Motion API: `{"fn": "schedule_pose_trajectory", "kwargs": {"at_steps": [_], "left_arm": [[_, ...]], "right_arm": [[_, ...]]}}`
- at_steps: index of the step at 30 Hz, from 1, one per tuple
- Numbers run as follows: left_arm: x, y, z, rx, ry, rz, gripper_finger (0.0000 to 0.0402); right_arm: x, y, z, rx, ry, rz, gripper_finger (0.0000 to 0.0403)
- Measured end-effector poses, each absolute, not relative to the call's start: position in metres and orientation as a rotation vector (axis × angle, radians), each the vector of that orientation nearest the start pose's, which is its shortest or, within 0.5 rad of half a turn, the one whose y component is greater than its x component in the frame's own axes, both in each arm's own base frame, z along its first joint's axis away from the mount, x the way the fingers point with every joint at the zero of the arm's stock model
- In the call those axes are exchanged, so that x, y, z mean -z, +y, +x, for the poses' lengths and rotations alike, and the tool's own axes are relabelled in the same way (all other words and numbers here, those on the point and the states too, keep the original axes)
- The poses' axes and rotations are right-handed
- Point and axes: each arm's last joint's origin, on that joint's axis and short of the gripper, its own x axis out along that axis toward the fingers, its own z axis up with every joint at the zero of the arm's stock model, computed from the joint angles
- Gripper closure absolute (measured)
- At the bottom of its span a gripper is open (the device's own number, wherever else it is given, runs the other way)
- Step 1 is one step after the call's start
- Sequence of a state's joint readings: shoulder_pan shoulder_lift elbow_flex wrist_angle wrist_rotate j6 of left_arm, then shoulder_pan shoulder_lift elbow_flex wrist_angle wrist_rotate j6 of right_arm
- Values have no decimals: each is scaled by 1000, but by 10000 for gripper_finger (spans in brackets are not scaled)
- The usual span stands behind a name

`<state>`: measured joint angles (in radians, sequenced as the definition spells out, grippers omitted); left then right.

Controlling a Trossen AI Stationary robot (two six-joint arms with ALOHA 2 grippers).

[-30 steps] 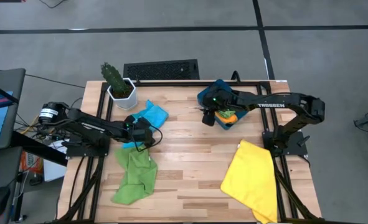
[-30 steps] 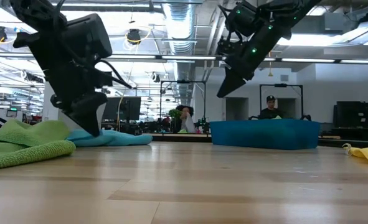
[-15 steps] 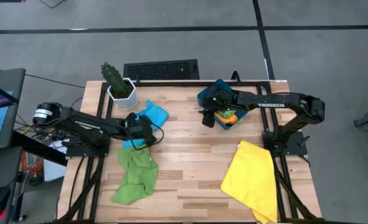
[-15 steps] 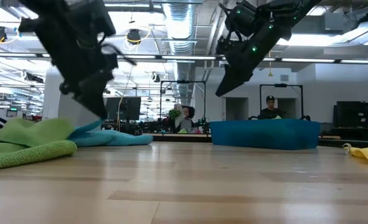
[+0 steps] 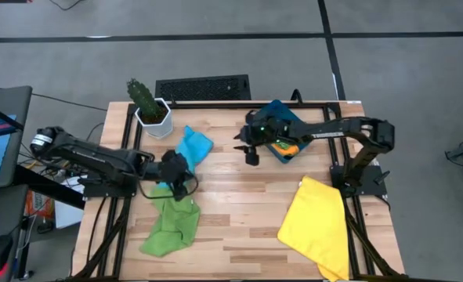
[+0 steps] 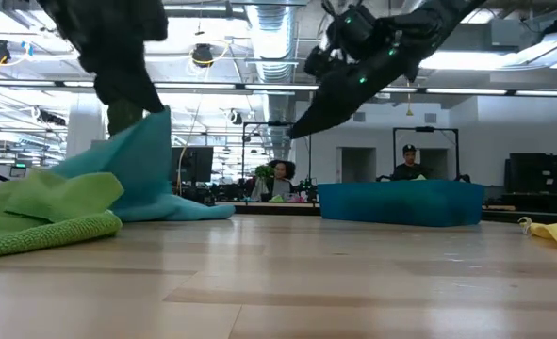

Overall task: Fold microfiber towels
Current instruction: Fold the blue microfiber towel

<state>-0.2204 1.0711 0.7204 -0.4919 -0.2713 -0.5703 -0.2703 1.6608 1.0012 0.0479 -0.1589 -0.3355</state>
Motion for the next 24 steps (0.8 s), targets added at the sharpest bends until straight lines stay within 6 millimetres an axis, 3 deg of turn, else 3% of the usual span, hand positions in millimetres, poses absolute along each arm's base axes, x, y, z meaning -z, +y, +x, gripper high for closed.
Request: {"fn": "schedule_pose_trajectory", "kwargs": {"at_steps": [7,13,18,24], "left_arm": [[-238,-70,196,-135,792,-391,401],[-242,-92,191,-62,759,-456,401],[-245,-107,186,-19,720,-478,401],[-245,-119,178,-9,714,-484,401]], "right_arm": [[-189,-90,375,-11,442,-347,160],[-183,-95,408,-33,477,-367,157],[-177,-88,431,-92,539,-411,157],[-175,-75,432,-167,609,-483,158]]}}
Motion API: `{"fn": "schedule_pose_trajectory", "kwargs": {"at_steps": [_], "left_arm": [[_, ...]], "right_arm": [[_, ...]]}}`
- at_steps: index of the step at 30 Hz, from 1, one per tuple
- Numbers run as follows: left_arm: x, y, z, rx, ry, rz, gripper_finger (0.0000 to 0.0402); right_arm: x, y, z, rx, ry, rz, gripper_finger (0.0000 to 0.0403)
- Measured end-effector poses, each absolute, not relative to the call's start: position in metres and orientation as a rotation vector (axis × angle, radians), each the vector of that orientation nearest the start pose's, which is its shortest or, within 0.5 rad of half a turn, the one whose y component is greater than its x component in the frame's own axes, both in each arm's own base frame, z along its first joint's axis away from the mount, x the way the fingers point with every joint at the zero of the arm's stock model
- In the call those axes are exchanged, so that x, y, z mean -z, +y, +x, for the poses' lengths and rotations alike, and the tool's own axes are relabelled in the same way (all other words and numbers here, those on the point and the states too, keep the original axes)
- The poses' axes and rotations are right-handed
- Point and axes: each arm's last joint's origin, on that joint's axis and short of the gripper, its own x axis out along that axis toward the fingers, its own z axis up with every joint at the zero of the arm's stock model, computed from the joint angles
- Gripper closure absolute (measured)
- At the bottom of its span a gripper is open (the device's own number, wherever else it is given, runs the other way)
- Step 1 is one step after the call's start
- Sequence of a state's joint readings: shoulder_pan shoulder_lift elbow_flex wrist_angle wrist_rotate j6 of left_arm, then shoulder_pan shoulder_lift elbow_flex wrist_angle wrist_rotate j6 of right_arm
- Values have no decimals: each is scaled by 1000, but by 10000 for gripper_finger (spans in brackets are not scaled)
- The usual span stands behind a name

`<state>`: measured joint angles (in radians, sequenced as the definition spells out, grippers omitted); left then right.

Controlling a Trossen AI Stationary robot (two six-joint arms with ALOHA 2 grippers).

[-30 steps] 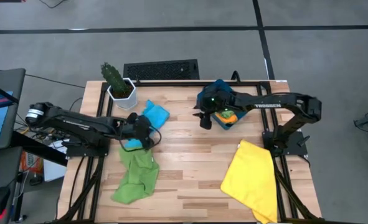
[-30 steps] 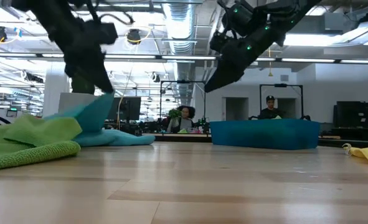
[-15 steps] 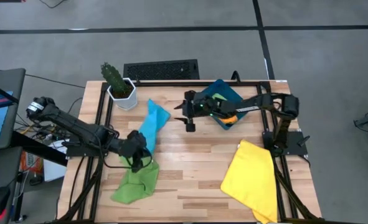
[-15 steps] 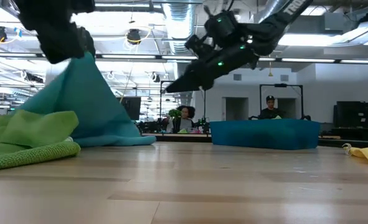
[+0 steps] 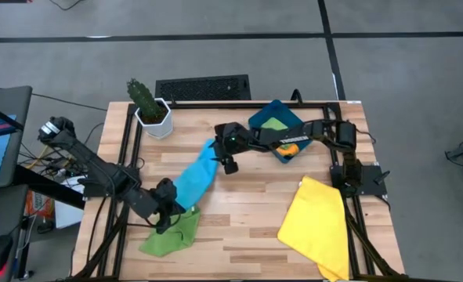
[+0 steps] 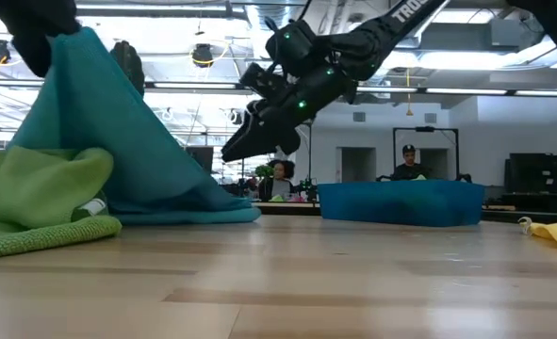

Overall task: Fold microfiber towels
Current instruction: Fold the blue microfiber towel

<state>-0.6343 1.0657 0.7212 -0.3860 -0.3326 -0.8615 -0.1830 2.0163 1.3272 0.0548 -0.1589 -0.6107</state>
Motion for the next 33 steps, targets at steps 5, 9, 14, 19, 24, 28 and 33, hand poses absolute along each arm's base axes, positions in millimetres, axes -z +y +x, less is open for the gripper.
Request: {"fn": "schedule_pose_trajectory", "kwargs": {"at_steps": [5,9,14,19,24,28,33], "left_arm": [[-248,-121,173,-17,694,-494,401],[-254,-119,168,-11,662,-516,401],[-263,-117,161,-14,599,-527,401],[-270,-115,155,-9,559,-536,401],[-273,-114,151,-17,529,-536,401],[-272,-113,150,-32,533,-526,401],[-270,-112,149,-56,550,-528,401]], "right_arm": [[-174,-64,426,-237,676,-541,158],[-168,-52,424,-297,721,-576,158],[-165,-46,423,-307,710,-595,158],[-166,-46,423,-309,709,-603,158],[-166,-46,424,-308,708,-596,158],[-164,-43,422,-315,730,-566,158],[-167,-33,419,-338,752,-541,158]]}}
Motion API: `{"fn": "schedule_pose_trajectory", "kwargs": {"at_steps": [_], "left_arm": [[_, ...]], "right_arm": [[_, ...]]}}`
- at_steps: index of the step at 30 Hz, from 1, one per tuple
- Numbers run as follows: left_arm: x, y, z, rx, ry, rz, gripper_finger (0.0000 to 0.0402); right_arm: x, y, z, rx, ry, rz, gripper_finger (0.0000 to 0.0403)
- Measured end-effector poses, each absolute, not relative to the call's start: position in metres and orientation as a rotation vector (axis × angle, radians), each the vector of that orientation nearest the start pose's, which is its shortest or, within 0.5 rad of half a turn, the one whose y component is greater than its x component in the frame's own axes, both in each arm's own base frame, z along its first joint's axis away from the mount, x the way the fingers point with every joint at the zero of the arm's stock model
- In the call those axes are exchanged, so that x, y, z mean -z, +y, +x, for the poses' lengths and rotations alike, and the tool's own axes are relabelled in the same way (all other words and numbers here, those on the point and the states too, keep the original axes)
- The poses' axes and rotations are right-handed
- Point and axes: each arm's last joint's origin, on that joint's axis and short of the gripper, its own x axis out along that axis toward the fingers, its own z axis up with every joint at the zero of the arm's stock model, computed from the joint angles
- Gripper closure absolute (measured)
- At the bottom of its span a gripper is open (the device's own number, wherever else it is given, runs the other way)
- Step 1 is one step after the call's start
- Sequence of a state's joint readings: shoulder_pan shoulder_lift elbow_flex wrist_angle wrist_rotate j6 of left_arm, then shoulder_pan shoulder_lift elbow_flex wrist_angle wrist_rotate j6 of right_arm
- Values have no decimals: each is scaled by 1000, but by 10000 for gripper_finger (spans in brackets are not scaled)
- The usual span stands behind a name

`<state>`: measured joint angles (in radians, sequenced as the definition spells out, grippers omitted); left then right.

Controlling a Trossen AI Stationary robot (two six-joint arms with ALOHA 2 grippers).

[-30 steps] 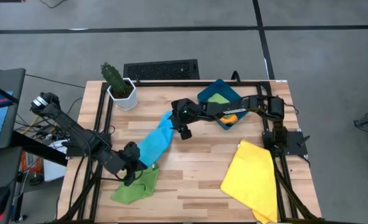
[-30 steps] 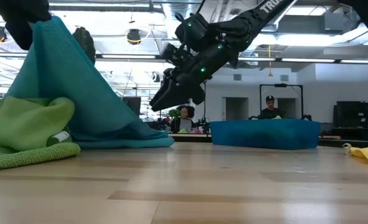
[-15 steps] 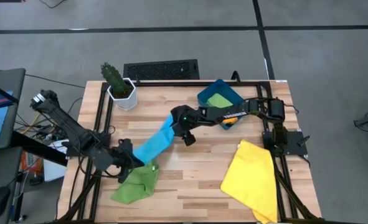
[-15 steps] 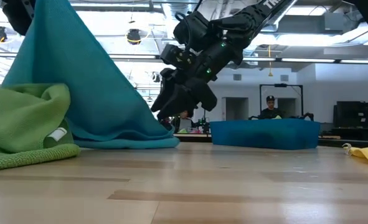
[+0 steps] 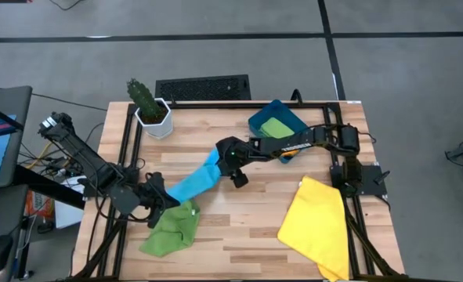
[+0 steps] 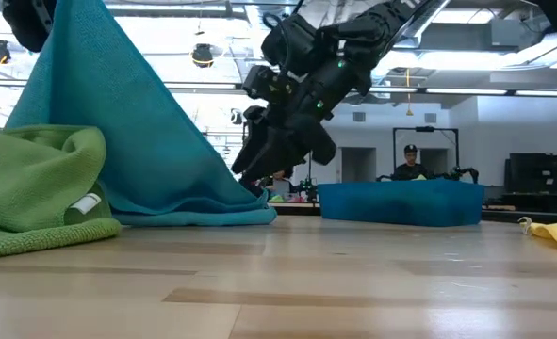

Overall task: Fold microfiber towels
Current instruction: Fold the blue microfiber towel

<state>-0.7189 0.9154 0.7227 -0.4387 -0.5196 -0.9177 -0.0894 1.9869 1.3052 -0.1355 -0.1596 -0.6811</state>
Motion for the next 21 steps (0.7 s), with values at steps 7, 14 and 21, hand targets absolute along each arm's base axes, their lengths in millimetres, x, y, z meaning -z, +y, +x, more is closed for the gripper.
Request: {"fn": "schedule_pose_trajectory", "kwargs": {"at_steps": [7,14,21], "left_arm": [[-269,-111,149,-73,551,-539,401],[-295,-115,150,-24,472,-503,401],[-314,-121,145,15,423,-481,401]], "right_arm": [[-172,-24,416,-363,770,-539,158],[-164,-15,421,-383,746,-564,158],[-159,-20,423,-358,746,-553,158]]}}
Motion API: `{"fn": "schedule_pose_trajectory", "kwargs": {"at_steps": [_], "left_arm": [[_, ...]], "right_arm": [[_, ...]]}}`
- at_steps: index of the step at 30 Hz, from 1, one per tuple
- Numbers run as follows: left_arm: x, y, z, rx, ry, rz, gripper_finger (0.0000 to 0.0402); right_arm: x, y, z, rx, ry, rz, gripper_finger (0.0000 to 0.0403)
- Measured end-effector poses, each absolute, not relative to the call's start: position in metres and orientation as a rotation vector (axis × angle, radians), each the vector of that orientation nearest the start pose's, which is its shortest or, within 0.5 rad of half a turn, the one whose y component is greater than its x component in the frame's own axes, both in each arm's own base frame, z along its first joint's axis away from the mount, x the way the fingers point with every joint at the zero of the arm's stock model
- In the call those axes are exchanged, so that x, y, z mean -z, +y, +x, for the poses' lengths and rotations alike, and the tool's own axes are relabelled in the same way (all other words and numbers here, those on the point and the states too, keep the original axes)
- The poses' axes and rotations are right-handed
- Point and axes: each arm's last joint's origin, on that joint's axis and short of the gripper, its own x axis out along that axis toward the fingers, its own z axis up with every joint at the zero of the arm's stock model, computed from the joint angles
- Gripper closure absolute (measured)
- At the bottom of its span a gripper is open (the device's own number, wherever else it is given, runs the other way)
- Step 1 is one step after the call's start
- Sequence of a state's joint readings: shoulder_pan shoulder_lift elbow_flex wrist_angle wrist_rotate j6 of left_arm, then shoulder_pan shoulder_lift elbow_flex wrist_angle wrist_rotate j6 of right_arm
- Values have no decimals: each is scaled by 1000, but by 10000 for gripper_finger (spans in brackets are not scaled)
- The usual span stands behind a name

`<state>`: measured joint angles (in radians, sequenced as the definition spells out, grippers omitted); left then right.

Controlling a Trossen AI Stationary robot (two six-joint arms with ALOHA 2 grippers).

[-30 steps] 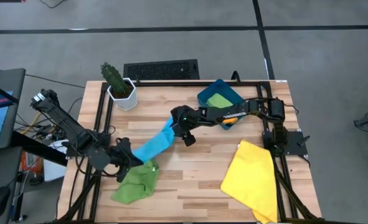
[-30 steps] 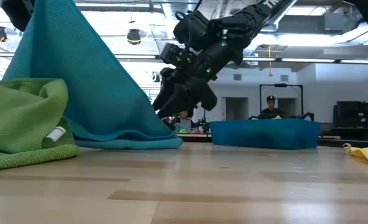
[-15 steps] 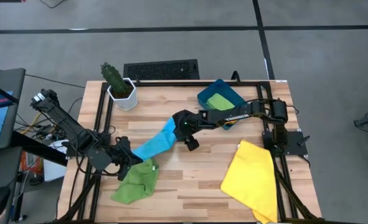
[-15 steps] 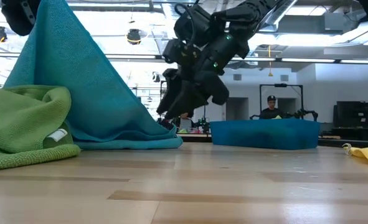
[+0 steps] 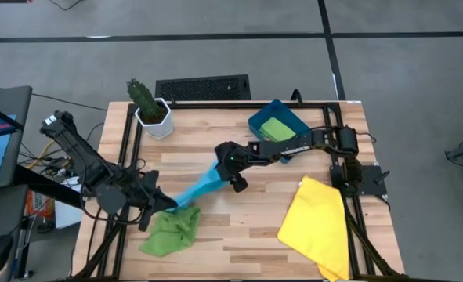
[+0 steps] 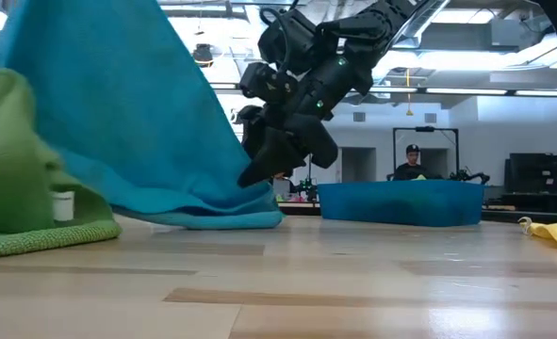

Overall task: Fold microfiber towels
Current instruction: Fold the blue microfiber towel

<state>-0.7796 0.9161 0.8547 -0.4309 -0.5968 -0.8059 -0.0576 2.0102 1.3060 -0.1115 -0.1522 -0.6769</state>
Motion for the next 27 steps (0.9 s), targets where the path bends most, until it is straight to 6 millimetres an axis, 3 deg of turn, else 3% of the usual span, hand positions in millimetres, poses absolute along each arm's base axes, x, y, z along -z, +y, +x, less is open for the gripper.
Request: {"fn": "schedule_pose_trajectory", "kwargs": {"at_steps": [4,8,12,16,20,27], "left_arm": [[-314,-121,144,9,424,-482,401],[-314,-122,144,10,424,-483,401],[-314,-122,144,9,425,-482,401],[-312,-119,143,-13,434,-428,401],[-308,-108,144,-144,414,-315,401],[-309,-74,143,-374,401,-77,401]], "right_arm": [[-159,-26,423,-338,752,-531,162],[-158,-33,421,-328,780,-512,197],[-156,-38,419,-312,807,-509,268],[-160,-39,417,-267,836,-554,375],[-184,-37,406,-127,903,-637,386],[-258,-42,365,113,925,-708,392]]}}
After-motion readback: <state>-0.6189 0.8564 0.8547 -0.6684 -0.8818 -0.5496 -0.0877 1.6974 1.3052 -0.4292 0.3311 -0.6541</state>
